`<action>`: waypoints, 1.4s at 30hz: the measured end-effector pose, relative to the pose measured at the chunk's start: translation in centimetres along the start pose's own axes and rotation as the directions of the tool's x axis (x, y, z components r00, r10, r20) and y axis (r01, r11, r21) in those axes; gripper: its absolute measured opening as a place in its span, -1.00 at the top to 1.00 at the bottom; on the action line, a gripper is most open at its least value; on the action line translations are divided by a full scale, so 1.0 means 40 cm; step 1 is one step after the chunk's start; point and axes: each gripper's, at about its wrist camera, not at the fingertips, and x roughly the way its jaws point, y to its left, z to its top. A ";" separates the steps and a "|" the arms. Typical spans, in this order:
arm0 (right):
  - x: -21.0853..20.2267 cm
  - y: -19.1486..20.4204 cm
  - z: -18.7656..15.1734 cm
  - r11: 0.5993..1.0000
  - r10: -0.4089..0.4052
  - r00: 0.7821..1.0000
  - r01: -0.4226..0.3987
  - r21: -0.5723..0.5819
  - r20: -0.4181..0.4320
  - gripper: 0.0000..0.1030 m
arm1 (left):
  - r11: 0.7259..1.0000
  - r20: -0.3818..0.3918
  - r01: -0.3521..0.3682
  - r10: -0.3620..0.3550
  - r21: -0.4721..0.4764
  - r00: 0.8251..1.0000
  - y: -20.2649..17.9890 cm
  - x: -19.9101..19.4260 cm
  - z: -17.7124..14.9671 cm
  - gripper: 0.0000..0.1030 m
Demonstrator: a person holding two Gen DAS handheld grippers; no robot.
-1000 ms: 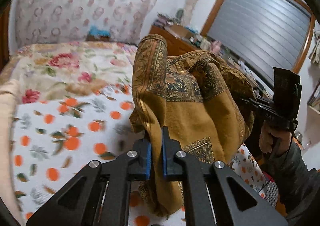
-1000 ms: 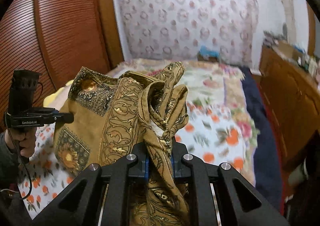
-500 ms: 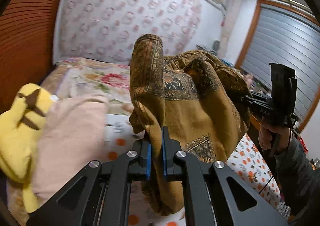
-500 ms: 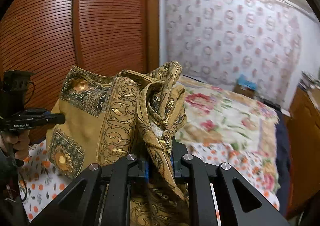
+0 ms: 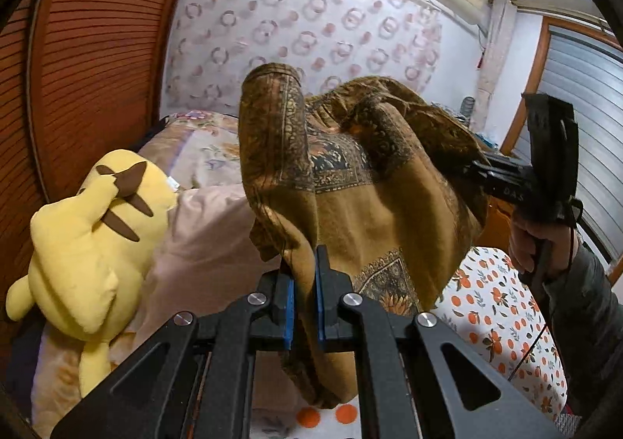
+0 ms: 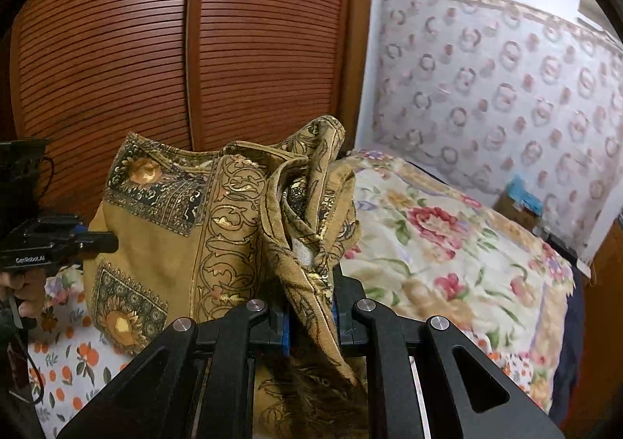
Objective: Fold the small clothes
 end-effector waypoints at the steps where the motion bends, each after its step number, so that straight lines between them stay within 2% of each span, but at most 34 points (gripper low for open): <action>1: 0.006 0.005 0.009 1.000 0.005 1.000 -0.005 -0.008 0.000 0.72 | 1.000 -0.001 -0.006 0.006 -0.004 1.000 0.009 -0.004 -0.005 0.82; 8: 0.088 0.045 0.071 0.994 0.039 0.999 -0.039 -0.101 -0.002 0.73 | 0.998 -0.016 -0.041 0.040 -0.053 0.999 0.058 -0.011 -0.034 0.82; 15: 0.217 0.072 0.116 0.983 0.078 0.995 -0.089 -0.163 -0.068 0.72 | 0.993 -0.035 -0.055 0.051 -0.105 0.998 0.098 -0.015 -0.081 0.82; 22: 0.378 0.044 0.142 0.989 0.096 0.984 -0.112 -0.100 -0.149 0.68 | 0.986 -0.068 -0.077 0.067 -0.148 0.995 0.142 -0.001 -0.113 0.82; 24: 0.410 0.037 0.148 0.990 0.108 0.983 -0.119 -0.071 -0.148 0.67 | 0.985 -0.073 -0.079 0.069 -0.151 0.995 0.140 0.000 -0.123 0.82; 28: 0.438 0.059 0.159 0.989 0.102 0.985 -0.115 -0.089 -0.137 0.67 | 0.986 -0.079 -0.093 0.083 -0.141 0.993 0.133 0.000 -0.139 0.82; 31: 0.431 0.050 0.163 0.996 0.054 0.992 -0.061 -0.058 -0.116 0.39 | 0.985 -0.093 -0.108 0.096 -0.137 0.991 0.134 0.008 -0.149 0.82; 33: 0.412 0.027 0.173 1.000 0.008 0.996 -0.010 -0.021 -0.087 -0.01 | 0.984 -0.095 -0.120 0.108 -0.132 0.990 0.133 0.009 -0.151 0.82; 34: 0.399 0.017 0.175 1.000 -0.021 0.997 0.020 -0.011 -0.073 -0.07 | 0.984 -0.096 -0.126 0.114 -0.128 0.989 0.130 0.008 -0.150 0.82; 39: 0.335 0.017 0.140 1.000 -0.017 0.999 0.018 0.004 -0.042 -0.09 | 0.984 -0.100 -0.154 0.144 -0.095 0.985 0.114 0.008 -0.147 0.82; 42: 0.328 0.039 0.100 0.999 0.039 0.997 -0.038 0.023 -0.064 -0.09 | 0.982 -0.108 -0.157 0.146 -0.104 0.983 0.119 0.008 -0.146 0.76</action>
